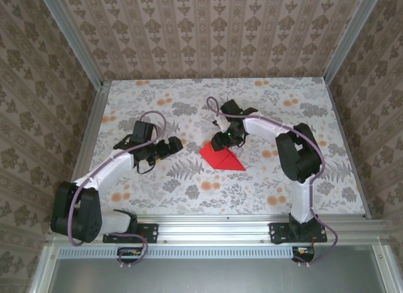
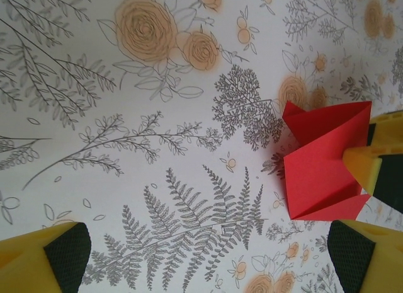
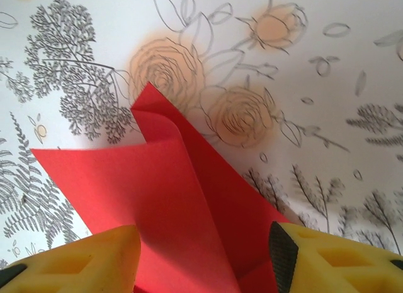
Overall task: Fold a paper plane with a square sheet of paper (pick it up from the middle)
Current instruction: Pick up the paper from the center of the table, then place the paper at the center of the table.
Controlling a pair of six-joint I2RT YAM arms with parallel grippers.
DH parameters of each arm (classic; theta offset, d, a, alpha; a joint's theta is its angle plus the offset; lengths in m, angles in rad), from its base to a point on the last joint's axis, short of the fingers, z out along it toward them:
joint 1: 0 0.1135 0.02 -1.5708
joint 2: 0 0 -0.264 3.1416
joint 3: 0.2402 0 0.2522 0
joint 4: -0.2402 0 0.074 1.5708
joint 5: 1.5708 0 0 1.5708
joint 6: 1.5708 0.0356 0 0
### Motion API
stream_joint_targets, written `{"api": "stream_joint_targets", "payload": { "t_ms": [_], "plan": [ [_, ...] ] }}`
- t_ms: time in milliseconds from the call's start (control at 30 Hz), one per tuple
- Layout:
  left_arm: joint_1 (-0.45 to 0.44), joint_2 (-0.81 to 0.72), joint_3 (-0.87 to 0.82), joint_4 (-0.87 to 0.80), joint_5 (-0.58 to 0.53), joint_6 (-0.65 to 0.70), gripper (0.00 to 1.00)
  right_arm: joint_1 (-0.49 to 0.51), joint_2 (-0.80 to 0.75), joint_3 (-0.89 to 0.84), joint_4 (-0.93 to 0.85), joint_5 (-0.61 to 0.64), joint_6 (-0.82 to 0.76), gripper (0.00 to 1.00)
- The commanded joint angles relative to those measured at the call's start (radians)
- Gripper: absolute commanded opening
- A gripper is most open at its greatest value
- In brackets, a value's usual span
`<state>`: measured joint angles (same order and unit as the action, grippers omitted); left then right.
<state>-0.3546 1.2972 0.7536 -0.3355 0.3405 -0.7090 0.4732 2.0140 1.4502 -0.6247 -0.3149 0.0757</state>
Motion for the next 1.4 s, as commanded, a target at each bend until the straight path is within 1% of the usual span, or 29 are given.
{"api": "stream_joint_targets", "payload": {
  "t_ms": [0,100,133,233,267,333,400,467,600,633,733,833,967,1100,1233,1333,1367],
  "plan": [
    [-0.018,0.009,-0.026,0.074,0.019,-0.028,1.0,-0.019,0.035,0.034,0.004,-0.115,-0.071,0.58],
    [-0.025,0.012,-0.047,0.121,0.058,-0.026,1.0,-0.04,0.058,0.044,-0.001,-0.179,-0.097,0.5],
    [-0.028,0.011,-0.056,0.141,0.068,-0.026,1.0,-0.048,0.061,0.045,0.0,-0.213,-0.103,0.45],
    [-0.03,0.01,-0.093,0.206,0.093,-0.033,1.0,-0.067,0.065,0.049,0.018,-0.296,-0.078,0.23],
    [-0.03,0.01,-0.107,0.23,0.102,-0.038,1.0,-0.071,0.063,0.048,0.035,-0.322,-0.065,0.18],
    [-0.03,0.013,-0.141,0.296,0.121,-0.065,1.0,-0.084,0.052,0.036,0.082,-0.381,-0.002,0.13],
    [-0.037,0.015,-0.172,0.364,0.14,-0.09,1.0,-0.097,0.033,0.011,0.186,-0.447,0.1,0.09],
    [-0.053,0.017,-0.186,0.407,0.144,-0.109,1.0,-0.11,0.007,-0.029,0.303,-0.5,0.234,0.09],
    [-0.096,0.02,-0.202,0.511,0.15,-0.165,0.99,-0.129,-0.042,-0.135,0.647,-0.589,0.576,0.09],
    [-0.129,0.022,-0.205,0.547,0.148,-0.184,0.99,-0.131,-0.046,-0.163,0.754,-0.616,0.68,0.09],
    [-0.16,0.024,-0.216,0.642,0.143,-0.24,0.99,-0.133,-0.054,-0.23,1.038,-0.654,0.928,0.09],
    [-0.168,0.03,-0.236,0.754,0.141,-0.308,0.98,-0.134,-0.048,-0.261,1.237,-0.674,1.114,0.09],
    [-0.181,0.049,-0.232,0.869,0.13,-0.366,0.92,-0.132,-0.049,-0.274,1.346,-0.687,1.237,0.09],
    [-0.193,0.073,-0.224,0.969,0.113,-0.415,0.78,-0.132,-0.057,-0.287,1.419,-0.701,1.307,0.09],
    [-0.209,0.078,-0.236,1.057,0.075,-0.444,0.66,-0.131,-0.054,-0.305,1.493,-0.712,1.364,0.09],
    [-0.221,0.071,-0.257,1.095,0.037,-0.454,0.58,-0.132,-0.054,-0.313,1.496,-0.715,1.369,0.09],
    [-0.221,0.067,-0.264,1.107,0.029,-0.455,0.57,-0.132,-0.052,-0.316,1.496,-0.716,1.369,0.09]
  ]
}}
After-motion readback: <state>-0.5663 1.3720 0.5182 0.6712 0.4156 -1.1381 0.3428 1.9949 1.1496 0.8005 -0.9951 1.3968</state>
